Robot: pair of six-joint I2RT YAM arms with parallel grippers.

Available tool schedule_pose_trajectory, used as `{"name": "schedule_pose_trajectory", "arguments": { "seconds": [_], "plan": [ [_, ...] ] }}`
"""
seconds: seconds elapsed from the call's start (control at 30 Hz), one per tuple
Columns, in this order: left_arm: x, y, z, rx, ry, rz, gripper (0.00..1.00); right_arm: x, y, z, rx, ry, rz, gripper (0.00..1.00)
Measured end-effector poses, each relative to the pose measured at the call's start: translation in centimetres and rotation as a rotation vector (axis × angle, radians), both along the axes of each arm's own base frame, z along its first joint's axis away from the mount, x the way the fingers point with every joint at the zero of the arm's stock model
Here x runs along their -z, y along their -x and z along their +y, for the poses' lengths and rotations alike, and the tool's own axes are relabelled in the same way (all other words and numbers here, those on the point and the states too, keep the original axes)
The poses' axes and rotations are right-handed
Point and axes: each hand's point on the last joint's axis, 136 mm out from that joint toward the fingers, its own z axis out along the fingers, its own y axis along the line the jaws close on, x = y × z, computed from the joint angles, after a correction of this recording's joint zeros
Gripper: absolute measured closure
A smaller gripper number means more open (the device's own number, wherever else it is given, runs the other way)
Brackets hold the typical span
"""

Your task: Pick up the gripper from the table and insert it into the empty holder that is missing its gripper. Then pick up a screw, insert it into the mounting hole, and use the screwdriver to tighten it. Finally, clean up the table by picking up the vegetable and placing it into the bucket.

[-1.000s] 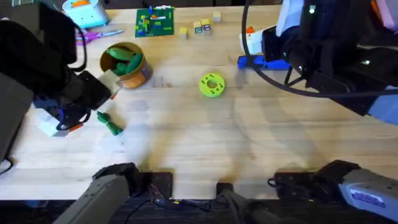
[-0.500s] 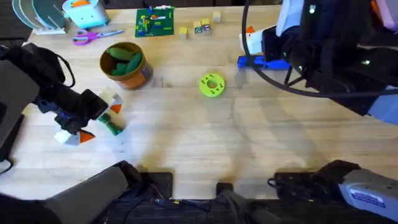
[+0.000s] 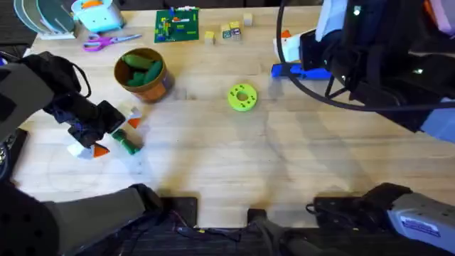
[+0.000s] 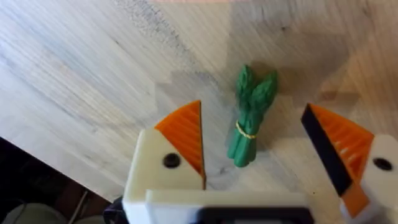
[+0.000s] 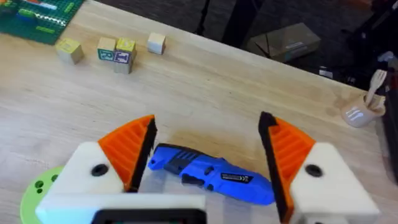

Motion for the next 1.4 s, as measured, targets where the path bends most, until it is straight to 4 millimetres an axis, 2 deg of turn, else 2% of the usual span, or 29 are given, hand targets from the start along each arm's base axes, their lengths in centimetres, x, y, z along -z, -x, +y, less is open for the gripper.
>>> {"name": "schedule_pose_trajectory", "arguments": {
  "seconds": [0.1, 0.17, 0.27, 0.63, 0.7, 0.73, 0.8, 0.83, 1.07, 1.13, 1.2, 1.3, 1.4],
  "plan": [
    [0.0, 0.1, 0.0, 0.005, -0.001, 0.004, 0.278, 0.0, 0.0, 0.0, 0.000, 0.000, 0.000, 0.010],
    [0.0, 0.3, -0.1, 0.007, 0.003, 0.012, 0.388, 0.0, 0.0, 0.0, 0.000, 0.000, 0.000, 0.010],
    [0.0, 0.4, -0.2, 0.007, 0.007, 0.019, 0.413, 0.0, 0.0, 0.0, 0.000, 0.000, 0.000, 0.010],
    [0.7, 0.8, -0.4, 0.007, 0.009, 0.024, 0.379, 0.0, 0.0, 0.0, 0.000, 0.000, 0.000, 0.011],
    [0.7, 0.8, -0.4, 0.007, 0.008, 0.025, 0.505, 0.0, 0.0, 0.0, 0.000, 0.000, 0.000, 0.010],
    [0.7, 0.8, -0.3, 0.008, 0.006, 0.025, 0.612, 0.0, 0.0, 0.0, 0.000, 0.000, 0.000, 0.010],
    [0.7, 0.8, -0.3, 0.007, 0.004, 0.027, 0.918, 0.0, 0.0, 0.0, 0.000, 0.000, 0.000, 0.010],
    [0.7, 0.8, -0.3, 0.010, 0.004, 0.027, 0.971, 0.0, 0.0, 0.0, 0.000, 0.000, 0.000, 0.010],
    [0.1, 2.6, -1.3, 0.011, 0.047, 0.101, 0.985, 0.0, 0.0, 0.0, 0.000, 0.000, 0.000, 0.010],
    [-1.0, 2.3, -1.2, 0.013, 0.037, 0.085, 0.986, 0.0, 0.0, 0.0, 0.000, 0.000, 0.000, 0.010],
    [-3.1, 1.3, -0.8, 0.019, 0.005, 0.030, 0.986, 0.0, 0.0, 0.0, 0.000, 0.000, 0.000, 0.010],
    [-8.0, -1.7, 0.0, 0.040, -0.075, -0.147, 0.987, 0.0, 0.0, 0.0, 0.000, 0.000, 0.000, 0.010],
    [-13.1, -5.3, -0.2, 0.083, -0.125, -0.393, 0.988, 0.0, 0.0, 0.0, 0.000, 0.000, 0.000, 0.010]
  ]
}}
